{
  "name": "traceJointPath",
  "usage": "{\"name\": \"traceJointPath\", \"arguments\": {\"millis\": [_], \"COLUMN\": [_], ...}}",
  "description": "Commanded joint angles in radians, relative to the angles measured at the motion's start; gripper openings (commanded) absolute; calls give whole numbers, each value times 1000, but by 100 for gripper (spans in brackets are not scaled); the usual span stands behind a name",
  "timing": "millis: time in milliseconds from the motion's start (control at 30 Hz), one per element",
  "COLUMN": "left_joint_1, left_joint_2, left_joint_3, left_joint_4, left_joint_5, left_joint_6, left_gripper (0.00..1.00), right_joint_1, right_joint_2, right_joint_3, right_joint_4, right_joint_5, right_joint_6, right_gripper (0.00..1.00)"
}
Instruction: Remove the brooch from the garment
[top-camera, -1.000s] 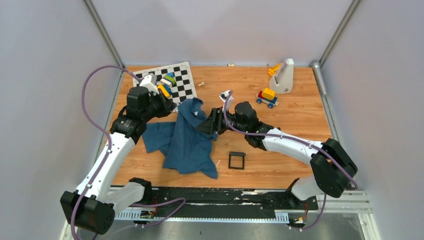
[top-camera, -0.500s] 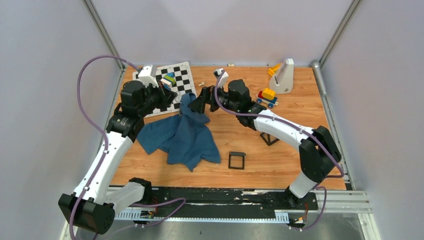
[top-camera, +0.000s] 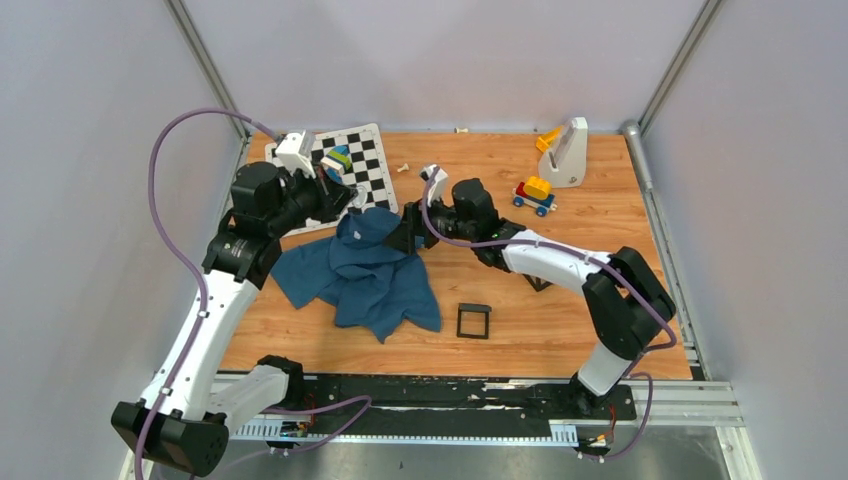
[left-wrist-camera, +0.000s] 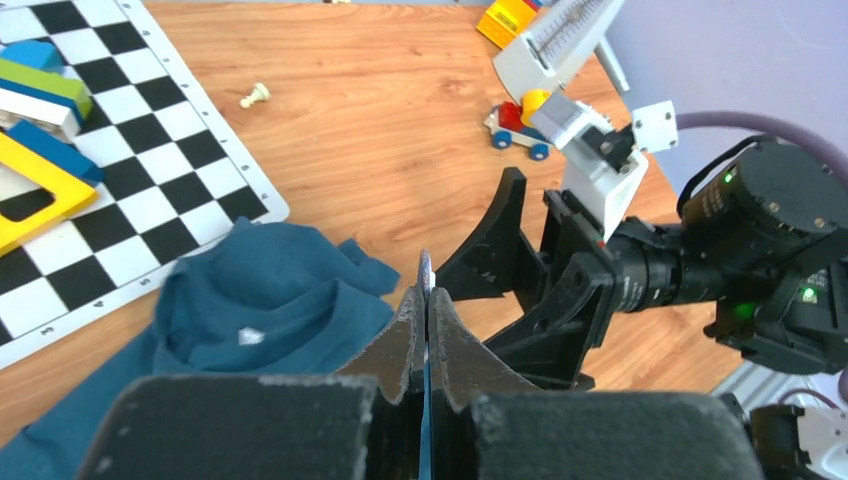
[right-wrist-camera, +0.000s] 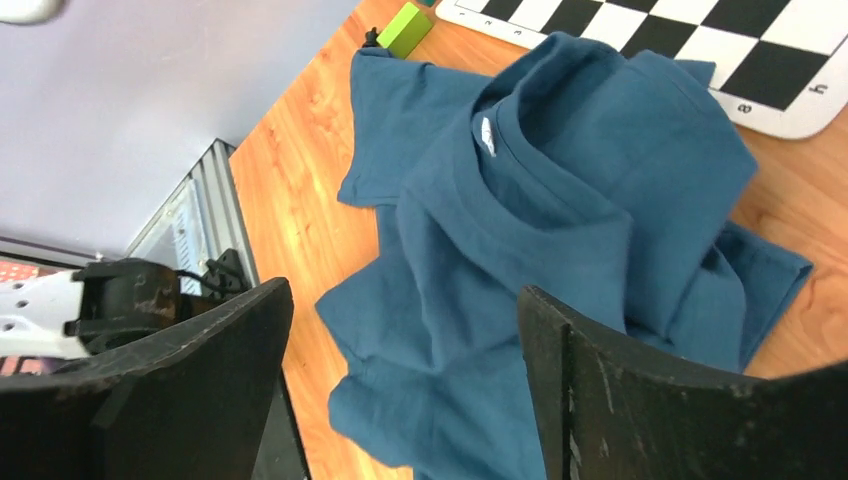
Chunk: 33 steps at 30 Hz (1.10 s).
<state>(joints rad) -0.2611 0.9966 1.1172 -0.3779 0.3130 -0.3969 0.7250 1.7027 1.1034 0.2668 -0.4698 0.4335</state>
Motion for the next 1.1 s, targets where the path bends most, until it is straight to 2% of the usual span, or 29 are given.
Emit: {"name": "traceJointPath", "arguments": {"millis": [0,133,200,267,333,433,533,700,800,1067], "left_joint_1": [3,3,3,3,3,3,3,3,3,2], "left_joint_2": [-16,-16,-13,7,24,32,34,38,33,33], "left_joint_3": [-31,-81,-113,-143,-172,-227,-261,-308,-312,-327], "left_joint_4": [29,94,141,183,233,351,460,647,676,732], "left_joint_5": [121,255,298,339,391,491,545,619,632,656], "left_joint_6": [-25,-86,-126,-161,-195,-276,-357,-517,-552,-603], "left_gripper": [0,0,0,0,0,0,0,0,0,0], "right_joint_1": [-52,-106,-113,-115,-125,-133,-134,-131,-131,-124], "right_joint_2": [-143,-243,-295,-346,-391,-453,-490,-472,-443,-386], "right_joint_3": [-67,-160,-181,-182,-187,-229,-241,-234,-223,-191], "right_joint_4": [104,184,143,45,-18,-18,8,88,108,230], "right_joint_5": [-79,-184,-179,-121,-131,-152,-180,-223,-221,-283], "right_joint_6": [68,146,141,122,114,145,204,297,323,412], "right_gripper": [81,71,68,67,68,73,72,67,65,50]}}
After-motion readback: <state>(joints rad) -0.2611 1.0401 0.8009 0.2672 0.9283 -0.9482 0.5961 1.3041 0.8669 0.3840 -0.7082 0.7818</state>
